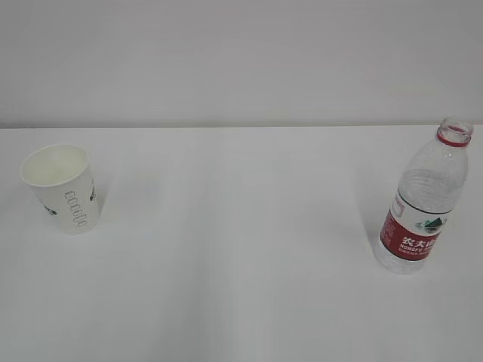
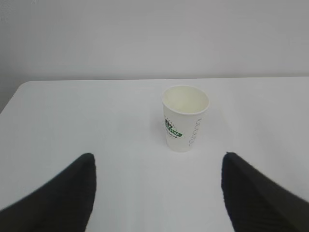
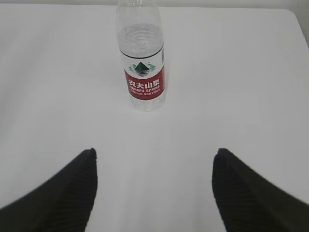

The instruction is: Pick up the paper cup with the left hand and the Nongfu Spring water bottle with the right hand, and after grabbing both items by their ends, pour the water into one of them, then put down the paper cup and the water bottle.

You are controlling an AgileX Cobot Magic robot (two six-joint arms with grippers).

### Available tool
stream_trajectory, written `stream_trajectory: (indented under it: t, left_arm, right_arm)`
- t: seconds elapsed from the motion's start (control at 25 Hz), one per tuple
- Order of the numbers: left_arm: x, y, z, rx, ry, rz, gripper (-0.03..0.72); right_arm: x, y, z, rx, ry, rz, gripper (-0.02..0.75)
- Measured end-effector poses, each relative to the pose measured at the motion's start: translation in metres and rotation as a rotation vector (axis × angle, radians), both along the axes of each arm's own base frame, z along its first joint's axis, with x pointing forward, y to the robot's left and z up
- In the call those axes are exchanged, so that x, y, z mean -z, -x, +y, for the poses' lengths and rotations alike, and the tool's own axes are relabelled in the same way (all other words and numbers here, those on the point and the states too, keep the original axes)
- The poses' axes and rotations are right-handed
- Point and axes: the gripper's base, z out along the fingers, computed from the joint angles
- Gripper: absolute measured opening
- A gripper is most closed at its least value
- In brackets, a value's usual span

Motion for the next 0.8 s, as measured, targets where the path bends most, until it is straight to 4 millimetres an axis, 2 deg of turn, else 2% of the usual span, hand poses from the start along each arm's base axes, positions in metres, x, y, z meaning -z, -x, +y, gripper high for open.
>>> stream_trajectory:
  t: [0.8]
  left_arm:
    - [0.0000,0.0000,0.0000,0.000,0.000,0.000,0.589]
  right_arm:
    - [0.0000,0.0000,0.0000,0.000,0.000,0.000,0.556]
